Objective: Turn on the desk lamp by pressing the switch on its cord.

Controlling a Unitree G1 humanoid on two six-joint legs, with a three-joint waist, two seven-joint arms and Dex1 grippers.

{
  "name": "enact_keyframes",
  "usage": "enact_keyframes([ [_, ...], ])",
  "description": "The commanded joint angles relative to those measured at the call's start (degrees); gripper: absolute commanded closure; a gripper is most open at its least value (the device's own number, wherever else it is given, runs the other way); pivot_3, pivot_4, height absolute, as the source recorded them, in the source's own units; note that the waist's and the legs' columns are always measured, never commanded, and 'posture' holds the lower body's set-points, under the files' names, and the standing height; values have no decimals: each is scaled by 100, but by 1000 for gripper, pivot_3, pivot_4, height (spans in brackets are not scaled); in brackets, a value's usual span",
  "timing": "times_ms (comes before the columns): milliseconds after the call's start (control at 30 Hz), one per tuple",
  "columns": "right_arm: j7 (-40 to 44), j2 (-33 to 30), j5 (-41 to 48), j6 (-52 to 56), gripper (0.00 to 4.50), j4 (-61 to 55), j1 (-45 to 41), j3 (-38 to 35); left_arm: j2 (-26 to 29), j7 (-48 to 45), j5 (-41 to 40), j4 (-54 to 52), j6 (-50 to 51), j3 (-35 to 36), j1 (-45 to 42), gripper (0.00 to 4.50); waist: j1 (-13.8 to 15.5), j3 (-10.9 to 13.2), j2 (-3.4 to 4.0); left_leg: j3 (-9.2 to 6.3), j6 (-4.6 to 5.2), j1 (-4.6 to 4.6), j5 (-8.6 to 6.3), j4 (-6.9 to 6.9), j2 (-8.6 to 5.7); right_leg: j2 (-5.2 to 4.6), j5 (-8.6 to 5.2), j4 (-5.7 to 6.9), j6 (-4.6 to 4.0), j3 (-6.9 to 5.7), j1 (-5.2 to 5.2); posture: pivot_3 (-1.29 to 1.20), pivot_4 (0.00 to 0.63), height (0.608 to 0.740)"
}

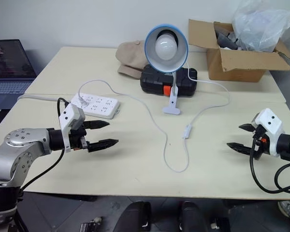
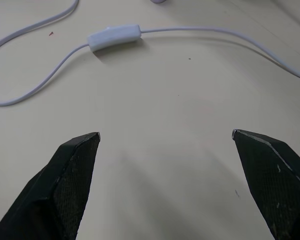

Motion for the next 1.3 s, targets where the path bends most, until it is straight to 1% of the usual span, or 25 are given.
enact_keyframes([
  [33,-19,-37,64,-71,43,-154,-127,-81,1,-114,-155,-161,-32,90,-12,0,0,0,0,0,0,-1,0,0,0,0,0,-1,0,0,-1,0,150,740],
  [233,-50,32,35,-131,43,-57,-404,115,3,34,-153,-230,28,175,68,0,-8,0,-1,-1,0,1,0,1,0,0,0,1,0,0,0,0,150,740],
  [267,-64,42,37,-121,43,-30,-463,128,-74,105,-175,-214,-31,230,45,0,-8,0,-1,0,0,1,0,1,0,0,0,1,0,0,0,0,150,740],
  [433,-145,115,231,216,43,-77,-660,114,-202,147,-292,-169,-60,352,-78,0,-8,1,-2,0,0,-1,0,1,0,0,0,0,0,1,0,0,150,740],
  [533,-392,181,316,657,43,-149,-916,309,-101,-135,-118,-95,-472,230,-121,0,-9,1,-3,0,0,0,0,1,0,0,1,1,0,1,0,0,150,740],
  [667,-804,372,529,1623,43,-144,-1434,599,-124,-281,-106,-143,-551,35,-244,0,-30,1,-2,1,0,1,0,1,0,0,1,1,-2,2,-1,0,150,740],
  [733,-1115,640,792,2391,43,-84,-1841,668,-155,-369,-19,-171,-655,-136,-347,0,-34,1,-2,0,0,0,0,0,0,0,1,2,-2,2,-1,0,150,740],
  [800,-1240,833,1109,3265,43,-5,-2245,771,-204,-426,184,-94,-868,-368,-511,0,-39,1,-2,1,0,0,0,2,0,0,3,2,-5,2,-1,0,150,740],
  [867,-1380,1115,1357,3898,43,116,-2579,750,-247,-557,361,27,-1079,-608,-663,0,-40,1,-3,0,0,-1,0,1,-1,0,14,2,-23,2,-1,0,150,740],
  [1000,-1992,1803,1285,4715,43,785,-3317,764,-398,-843,217,44,-969,-891,-926,0,-50,1,-3,1,0,-6,0,1,-2,2,18,2,-30,3,-6,0,150,740],
  [1100,-2339,2189,1151,5046,43,1315,-3688,710,-444,-1027,175,-55,-926,-1051,-947,0,-58,1,-3,2,1,-8,0,1,-2,2,19,4,-31,5,-11,0,150,740],
  [1200,-2605,2579,1043,5162,43,1792,-3920,750,-469,-1207,245,-249,-1054,-1291,-819,0,-63,0,-3,4,1,-20,0,-1,-1,6,19,8,-32,8,-26,0,150,740],
  [1300,-2823,2917,928,5197,43,2176,-4163,716,-561,-1197,241,-332,-1072,-1365,-770,0,-65,0,-3,6,1,-28,1,-1,-1,7,20,10,-33,12,-35,0,150,740],
])
